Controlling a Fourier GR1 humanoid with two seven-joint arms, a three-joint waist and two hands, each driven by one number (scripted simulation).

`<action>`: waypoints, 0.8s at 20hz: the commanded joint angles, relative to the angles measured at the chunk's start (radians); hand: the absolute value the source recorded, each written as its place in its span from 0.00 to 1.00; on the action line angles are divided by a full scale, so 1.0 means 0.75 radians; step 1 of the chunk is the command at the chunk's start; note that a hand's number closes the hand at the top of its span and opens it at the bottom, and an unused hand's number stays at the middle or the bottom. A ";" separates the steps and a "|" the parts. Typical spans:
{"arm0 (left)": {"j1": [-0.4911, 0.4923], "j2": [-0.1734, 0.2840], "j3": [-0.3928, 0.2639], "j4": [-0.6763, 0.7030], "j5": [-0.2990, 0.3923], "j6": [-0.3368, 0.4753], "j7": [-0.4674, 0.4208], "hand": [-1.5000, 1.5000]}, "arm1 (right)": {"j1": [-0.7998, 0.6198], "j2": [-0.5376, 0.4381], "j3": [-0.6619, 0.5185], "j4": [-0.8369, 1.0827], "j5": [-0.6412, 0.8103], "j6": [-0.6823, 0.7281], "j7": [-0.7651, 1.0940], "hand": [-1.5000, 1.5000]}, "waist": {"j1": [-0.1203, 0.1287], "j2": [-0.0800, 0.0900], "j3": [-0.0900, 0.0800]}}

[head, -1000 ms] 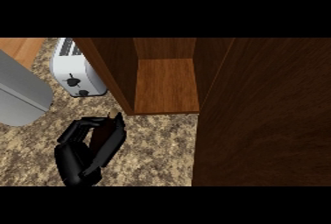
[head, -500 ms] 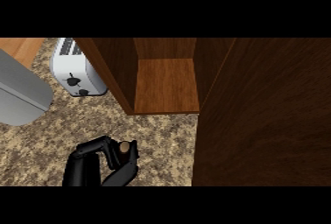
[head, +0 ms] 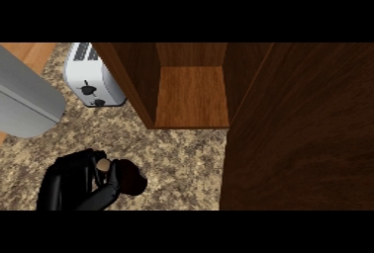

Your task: Pick up the wine, place it into the cabinet and close the cabinet

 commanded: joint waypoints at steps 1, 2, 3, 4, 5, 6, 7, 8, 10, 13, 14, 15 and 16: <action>-0.005 0.013 0.200 0.151 0.244 -0.346 -0.194 1.00 | 0.067 -0.029 -0.041 -0.150 -0.129 0.028 0.062 0.00 | -0.009 0.000 0.007; 0.035 0.005 0.206 0.202 0.266 -0.416 -0.236 1.00 | 0.076 -0.010 -0.015 -0.142 -0.089 0.020 0.049 0.00 | 0.003 0.000 0.009; 0.075 0.032 0.172 0.125 0.248 -0.433 -0.215 1.00 | 0.012 -0.001 0.020 -0.222 -0.056 -0.055 0.178 0.00 | 0.011 -0.005 0.009; -0.019 0.044 0.221 0.149 0.282 -0.457 -0.131 1.00 | 0.117 0.006 0.026 -0.220 -0.054 -0.001 0.078 0.00 | 0.000 -0.003 0.011; 0.006 0.039 0.230 0.181 0.286 -0.508 -0.178 1.00 | 0.005 -0.062 -0.123 -0.187 -0.176 -0.001 0.148 0.00 | 0.006 -0.002 0.011; 0.056 0.045 0.214 0.149 0.262 -0.525 -0.192 1.00 | 0.072 -0.035 -0.090 -0.209 -0.162 -0.001 0.142 0.00 | 0.009 -0.003 0.011; -0.094 -0.028 0.158 0.196 0.184 -0.409 -0.097 1.00 | 0.170 -0.028 -0.073 -0.218 -0.164 0.064 0.053 0.00 | -0.005 -0.002 0.013; -0.059 0.004 0.140 0.032 0.158 -0.344 0.001 1.00 | 0.067 -0.006 -0.014 -0.198 -0.084 0.002 0.113 0.00 | 0.009 -0.004 0.012; -0.114 -0.032 0.143 0.129 0.141 -0.392 -0.006 1.00 | 0.029 -0.036 -0.119 -0.157 -0.184 0.020 0.117 0.00 | 0.006 -0.002 0.012; -0.181 -0.053 0.123 0.060 0.104 -0.326 0.116 1.00 | -0.010 -0.015 -0.040 -0.228 -0.098 -0.035 0.205 0.00 | 0.006 -0.003 0.012; -0.172 -0.070 0.082 0.019 0.069 -0.306 0.140 1.00 | -0.021 0.021 0.006 -0.175 -0.047 -0.046 0.158 0.00 | 0.010 -0.003 0.012; -0.217 -0.160 -0.010 0.043 0.023 -0.228 0.172 1.00 | 0.004 -0.007 -0.040 -0.202 -0.097 -0.027 0.173 0.00 | -0.001 -0.004 0.012; -0.167 -0.111 0.055 -0.041 0.054 -0.293 0.175 1.00 | -0.012 0.005 -0.037 -0.150 -0.084 -0.020 0.133 0.00 | 0.012 -0.003 0.012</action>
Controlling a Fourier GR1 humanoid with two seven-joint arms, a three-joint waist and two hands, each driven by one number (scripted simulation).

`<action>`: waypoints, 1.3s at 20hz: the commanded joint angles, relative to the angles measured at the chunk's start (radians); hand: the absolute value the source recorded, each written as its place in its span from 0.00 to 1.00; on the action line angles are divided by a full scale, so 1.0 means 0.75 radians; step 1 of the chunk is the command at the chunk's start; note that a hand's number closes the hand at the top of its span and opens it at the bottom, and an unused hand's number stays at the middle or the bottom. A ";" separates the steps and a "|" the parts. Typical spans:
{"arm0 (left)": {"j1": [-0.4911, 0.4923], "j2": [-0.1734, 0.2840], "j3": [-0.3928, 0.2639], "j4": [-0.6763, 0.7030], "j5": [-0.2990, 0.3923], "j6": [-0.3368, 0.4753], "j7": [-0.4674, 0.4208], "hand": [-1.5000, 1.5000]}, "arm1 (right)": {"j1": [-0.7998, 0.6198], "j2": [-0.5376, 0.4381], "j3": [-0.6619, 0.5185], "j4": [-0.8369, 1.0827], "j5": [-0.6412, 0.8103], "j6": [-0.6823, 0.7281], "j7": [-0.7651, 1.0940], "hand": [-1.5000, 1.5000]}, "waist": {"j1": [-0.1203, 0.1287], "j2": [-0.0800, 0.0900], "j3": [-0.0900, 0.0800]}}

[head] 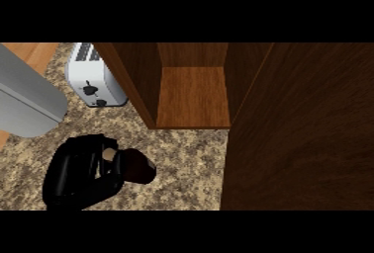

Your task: Pick up the wine, place it into the cabinet and close the cabinet

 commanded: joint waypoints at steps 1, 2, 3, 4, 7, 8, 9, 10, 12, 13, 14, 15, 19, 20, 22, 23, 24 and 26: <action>-0.135 -0.045 0.001 -0.020 0.008 0.000 0.169 1.00 | 0.095 -0.003 -0.056 -0.136 -0.140 0.028 0.014 0.00 | -0.006 0.001 0.001; -0.098 -0.131 -0.093 -0.037 -0.094 0.077 0.099 1.00 | 0.101 0.044 0.070 -0.164 -0.012 0.001 0.007 0.00 | -0.002 0.000 0.000; -0.249 -0.118 -0.069 -0.056 -0.100 0.134 0.249 1.00 | 0.020 -0.018 -0.047 -0.185 -0.110 -0.017 0.105 0.00 | -0.012 -0.001 0.001; -0.120 -0.138 -0.095 -0.075 -0.113 0.082 0.161 1.00 | 0.144 0.017 0.007 -0.204 -0.076 0.015 0.036 0.00 | -0.002 -0.001 0.001; -0.290 -0.224 -0.128 -0.049 -0.163 0.190 0.319 1.00 | 0.080 -0.006 -0.060 -0.159 -0.138 0.022 0.029 0.00 | -0.009 0.000 0.002; -0.328 -0.280 -0.142 0.011 -0.197 0.204 0.298 1.00 | 0.084 0.008 -0.041 -0.123 -0.117 0.036 -0.014 0.00 | -0.008 0.001 0.001; -0.380 -0.320 -0.117 0.055 -0.191 0.219 0.336 1.00 | -0.005 0.000 -0.043 -0.121 -0.084 -0.014 0.064 0.00 | -0.005 0.002 0.001; -0.413 -0.369 -0.147 0.091 -0.243 0.249 0.327 1.00 | 0.031 0.002 -0.032 -0.091 -0.099 0.023 0.028 0.00 | -0.005 0.002 0.001; -0.395 -0.395 -0.173 0.056 -0.276 0.269 0.343 1.00 | 0.068 0.006 -0.024 -0.193 -0.121 0.006 0.089 0.00 | -0.004 -0.001 0.001; -0.436 -0.431 -0.159 0.113 -0.282 0.272 0.364 1.00 | 0.167 0.033 -0.006 -0.126 -0.083 0.075 -0.079 0.00 | -0.005 0.001 0.001; -0.500 -0.432 -0.155 0.059 -0.310 0.330 0.469 1.00 | 0.048 -0.006 -0.060 -0.175 -0.143 0.016 0.079 0.00 | -0.004 -0.001 0.001; -0.533 -0.462 -0.137 0.129 -0.331 0.315 0.449 1.00 | -0.006 -0.028 -0.114 -0.095 -0.166 0.040 0.040 0.00 | -0.001 0.001 0.001; -0.542 -0.477 -0.111 0.166 -0.393 0.306 0.469 1.00 | 0.004 0.038 -0.018 -0.098 -0.065 0.003 0.034 0.00 | 0.005 0.001 0.000; -0.604 -0.494 -0.088 0.229 -0.406 0.336 0.491 1.00 | 0.119 -0.015 -0.096 -0.222 -0.192 0.071 0.052 0.00 | -0.010 -0.001 0.001; -0.627 -0.541 -0.114 0.247 -0.445 0.374 0.480 1.00 | 0.109 0.020 -0.072 -0.121 -0.112 0.075 -0.034 0.00 | -0.003 0.001 0.001; -0.741 -0.542 -0.075 0.322 -0.404 0.397 0.518 1.00 | 0.089 -0.005 -0.128 -0.129 -0.183 0.085 -0.015 0.00 | -0.012 0.002 0.001; -0.620 -0.543 -0.106 0.244 -0.439 0.395 0.485 1.00 | 0.165 0.034 -0.030 -0.155 -0.086 0.094 -0.037 0.00 | -0.002 0.000 0.000; -0.663 -0.544 -0.120 0.354 -0.443 0.393 0.423 1.00 | 0.112 0.006 -0.074 -0.154 -0.178 0.094 0.022 0.00 | -0.008 0.001 0.000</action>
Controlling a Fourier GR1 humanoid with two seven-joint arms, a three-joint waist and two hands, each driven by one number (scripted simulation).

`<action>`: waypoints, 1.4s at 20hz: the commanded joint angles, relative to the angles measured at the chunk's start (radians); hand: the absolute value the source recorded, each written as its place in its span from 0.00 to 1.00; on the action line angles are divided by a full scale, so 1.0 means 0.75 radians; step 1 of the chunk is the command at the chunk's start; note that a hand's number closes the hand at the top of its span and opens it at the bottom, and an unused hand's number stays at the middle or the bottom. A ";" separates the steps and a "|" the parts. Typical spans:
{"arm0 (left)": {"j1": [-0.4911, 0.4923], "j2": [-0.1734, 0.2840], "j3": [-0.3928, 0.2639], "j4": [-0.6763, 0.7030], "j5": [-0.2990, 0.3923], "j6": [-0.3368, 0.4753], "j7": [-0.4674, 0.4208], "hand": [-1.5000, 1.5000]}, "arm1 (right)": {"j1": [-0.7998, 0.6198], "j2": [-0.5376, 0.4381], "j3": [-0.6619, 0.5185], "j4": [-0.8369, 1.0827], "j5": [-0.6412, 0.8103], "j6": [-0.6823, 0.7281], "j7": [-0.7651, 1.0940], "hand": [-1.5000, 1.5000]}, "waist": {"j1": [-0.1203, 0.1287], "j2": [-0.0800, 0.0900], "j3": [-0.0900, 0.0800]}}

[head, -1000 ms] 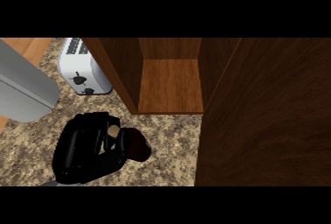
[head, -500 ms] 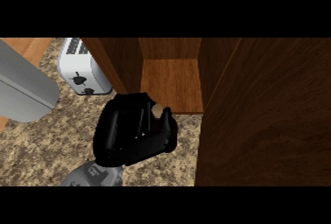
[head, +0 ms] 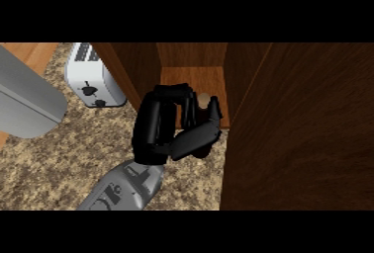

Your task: Pick up the wine, place it into the cabinet and close the cabinet

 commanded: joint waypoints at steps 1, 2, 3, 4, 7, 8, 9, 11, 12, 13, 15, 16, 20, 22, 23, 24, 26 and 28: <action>-0.078 -0.022 0.019 0.146 -0.009 0.025 -0.090 1.00 | 0.047 0.024 0.022 -0.201 -0.086 -0.039 0.098 0.00 | -0.007 0.001 -0.001; -0.124 -0.023 -0.029 0.147 -0.010 0.100 -0.040 1.00 | 0.046 -0.012 -0.032 -0.199 -0.149 -0.002 0.088 0.00 | -0.009 0.000 0.000; -0.164 -0.023 0.060 0.165 -0.029 0.054 -0.010 1.00 | 0.096 0.020 0.030 -0.195 -0.082 0.009 0.038 0.00 | -0.005 0.000 0.000; -0.086 -0.023 -0.051 0.125 -0.034 0.102 -0.056 1.00 | -0.130 -0.036 -0.066 -0.110 -0.160 -0.062 0.175 0.00 | 0.006 0.001 -0.001; -0.070 -0.023 0.013 0.152 -0.017 0.046 -0.072 1.00 | -0.031 -0.031 -0.053 -0.146 -0.160 -0.005 0.118 0.00 | 0.005 0.001 -0.001; -0.110 -0.023 -0.035 0.234 0.077 0.127 -0.150 1.00 | -0.046 -0.030 -0.037 -0.212 -0.146 -0.035 0.175 0.00 | -0.012 0.002 -0.001; -0.079 -0.023 0.028 0.211 0.048 0.057 -0.150 1.00 | -0.085 -0.054 -0.117 -0.185 -0.201 -0.043 0.188 0.00 | -0.002 0.001 -0.001; -0.049 -0.024 -0.044 0.259 0.121 0.100 -0.217 1.00 | -0.161 -0.028 -0.003 -0.165 -0.079 -0.083 0.224 0.00 | -0.002 0.002 -0.002; -0.082 -0.024 -0.106 0.214 0.124 0.217 -0.180 1.00 | -0.022 -0.012 -0.037 -0.176 -0.134 -0.029 0.142 0.00 | -0.008 0.000 -0.001; -0.077 -0.024 -0.014 0.325 0.211 0.113 -0.313 1.00 | -0.011 -0.022 -0.048 -0.200 -0.157 -0.022 0.160 0.00 | -0.017 0.004 -0.001; -0.100 -0.024 -0.040 0.289 0.220 0.157 -0.296 1.00 | -0.046 0.027 0.052 -0.207 -0.037 -0.077 0.172 0.00 | -0.007 0.001 -0.001; 0.004 -0.024 -0.042 0.321 0.243 0.119 -0.411 1.00 | 0.043 -0.006 -0.019 -0.223 -0.143 -0.003 0.117 0.00 | -0.015 0.002 -0.001; -0.057 -0.024 -0.085 0.388 0.246 0.162 -0.393 1.00 | 0.051 0.003 -0.050 -0.164 -0.112 0.005 0.052 0.00 | -0.006 0.002 0.000; 0.041 -0.024 -0.031 0.445 0.249 0.052 -0.502 1.00 | -0.076 -0.034 -0.033 -0.213 -0.142 -0.045 0.214 0.00 | -0.006 0.003 -0.002; 0.051 0.003 -0.023 0.428 0.161 0.071 -0.464 1.00 | -0.002 -0.030 -0.108 -0.136 -0.170 0.015 0.072 0.00 | 0.002 0.001 0.000; -0.026 -0.023 -0.053 0.501 0.202 0.106 -0.487 1.00 | 0.032 0.013 -0.063 -0.127 -0.135 0.010 0.038 0.00 | -0.006 0.003 0.000; 0.006 -0.023 -0.091 0.466 0.133 0.141 -0.450 1.00 | 0.032 0.022 0.008 -0.184 -0.082 -0.007 0.093 0.00 | -0.001 0.000 -0.001; -0.035 0.047 0.011 0.465 0.144 0.056 -0.415 1.00 | -0.022 -0.015 -0.063 -0.231 -0.188 -0.035 0.185 0.00 | 0.001 -0.002 -0.001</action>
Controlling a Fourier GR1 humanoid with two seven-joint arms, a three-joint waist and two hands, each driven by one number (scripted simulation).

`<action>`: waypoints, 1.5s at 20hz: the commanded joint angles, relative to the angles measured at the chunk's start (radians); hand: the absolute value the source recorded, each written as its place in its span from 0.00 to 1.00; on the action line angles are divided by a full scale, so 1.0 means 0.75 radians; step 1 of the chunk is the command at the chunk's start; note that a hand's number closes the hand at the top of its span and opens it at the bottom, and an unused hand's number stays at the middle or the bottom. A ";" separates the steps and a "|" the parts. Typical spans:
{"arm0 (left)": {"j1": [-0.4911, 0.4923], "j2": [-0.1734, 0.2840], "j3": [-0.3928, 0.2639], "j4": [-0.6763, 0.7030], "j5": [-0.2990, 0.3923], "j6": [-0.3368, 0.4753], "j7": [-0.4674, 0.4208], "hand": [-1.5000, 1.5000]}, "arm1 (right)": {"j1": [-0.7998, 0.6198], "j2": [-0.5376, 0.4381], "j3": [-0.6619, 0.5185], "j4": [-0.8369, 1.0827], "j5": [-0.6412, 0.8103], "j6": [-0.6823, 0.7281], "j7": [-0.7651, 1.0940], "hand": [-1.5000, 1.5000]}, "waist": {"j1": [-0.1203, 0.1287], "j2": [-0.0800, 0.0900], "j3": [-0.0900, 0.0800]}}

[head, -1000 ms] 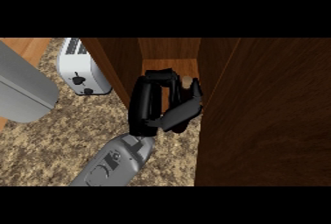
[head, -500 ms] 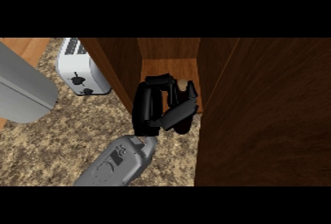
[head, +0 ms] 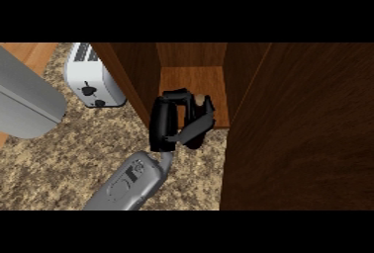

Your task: Pick up the wine, place it into the cabinet and close the cabinet

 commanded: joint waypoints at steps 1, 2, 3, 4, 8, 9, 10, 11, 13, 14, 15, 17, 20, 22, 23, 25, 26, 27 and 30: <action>0.000 -0.020 0.033 0.134 -0.002 -0.042 -0.126 1.00 | -0.005 0.035 0.067 -0.142 -0.014 -0.044 0.060 0.00 | 0.003 0.002 -0.001; 0.035 -0.021 0.024 0.124 -0.004 -0.038 -0.151 1.00 | 0.079 -0.038 -0.103 -0.152 -0.202 0.052 0.009 0.00 | -0.002 0.001 0.000; 0.013 -0.021 0.050 0.179 0.012 -0.043 -0.180 1.00 | 0.051 -0.007 -0.014 -0.182 -0.131 0.002 0.082 0.00 | -0.002 0.002 0.000; -0.037 -0.021 0.090 0.216 0.036 -0.056 -0.204 1.00 | 0.058 -0.003 -0.045 -0.159 -0.148 0.011 0.041 0.00 | -0.005 0.003 0.000; -0.039 0.005 0.184 0.235 0.036 -0.133 -0.192 1.00 | 0.110 -0.002 -0.061 -0.105 -0.137 0.059 -0.057 0.00 | 0.004 0.002 0.000; -0.082 -0.021 0.077 0.226 0.086 -0.011 -0.187 1.00 | 0.106 0.011 0.014 -0.179 -0.091 0.035 0.007 0.00 | -0.003 0.001 0.000; 0.054 -0.021 0.081 0.171 0.029 -0.019 -0.248 1.00 | 0.176 0.056 0.071 -0.227 -0.044 0.021 -0.016 0.00 | 0.003 -0.002 0.000; -0.079 0.001 0.203 0.238 0.054 -0.119 -0.191 1.00 | 0.068 -0.048 -0.126 -0.137 -0.232 0.060 0.009 0.00 | 0.002 0.001 0.000; -0.005 -0.021 0.169 0.203 0.041 -0.112 -0.213 1.00 | 0.131 -0.006 -0.084 -0.138 -0.177 0.067 -0.043 0.00 | 0.006 0.000 0.001; -0.122 -0.021 0.235 0.294 0.060 -0.111 -0.185 1.00 | 0.060 -0.006 -0.053 -0.164 -0.176 0.013 0.063 0.00 | 0.000 0.001 0.000; -0.104 -0.021 0.227 0.343 0.109 -0.114 -0.247 1.00 | 0.104 0.062 0.073 -0.195 -0.043 -0.009 0.030 0.00 | -0.005 0.002 -0.001; -0.189 -0.021 0.297 0.451 0.116 -0.177 -0.244 1.00 | 0.064 -0.011 -0.065 -0.155 -0.204 0.031 0.037 0.00 | -0.013 0.005 0.000; -0.207 -0.010 0.311 0.414 0.069 -0.198 -0.154 1.00 | 0.077 0.042 0.024 -0.179 -0.094 -0.009 0.041 0.00 | -0.001 0.001 0.000; -0.230 -0.021 0.325 0.524 0.144 -0.239 -0.227 1.00 | 0.159 0.034 0.002 -0.160 -0.129 0.062 -0.048 0.00 | -0.015 0.004 0.000; -0.252 -0.021 0.356 0.540 0.146 -0.261 -0.226 1.00 | 0.105 0.039 0.013 -0.103 -0.092 0.046 -0.056 0.00 | -0.005 0.004 0.000; -0.213 -0.021 0.327 0.540 0.153 -0.255 -0.254 1.00 | 0.109 0.031 0.002 -0.104 -0.110 0.051 -0.044 0.00 | 0.000 0.002 0.000; -0.262 -0.021 0.289 0.575 0.179 -0.198 -0.236 1.00 | -0.004 0.036 0.026 -0.129 -0.086 -0.032 0.060 0.00 | -0.005 0.003 -0.001; -0.284 -0.021 0.290 0.615 0.177 -0.193 -0.256 1.00 | 0.004 0.024 0.009 -0.101 -0.093 -0.016 0.049 0.00 | -0.004 0.004 0.000; -0.384 -0.019 0.382 0.709 0.114 -0.215 -0.205 1.00 | 0.179 0.090 0.092 -0.194 -0.040 0.016 -0.034 0.00 | -0.012 0.002 0.000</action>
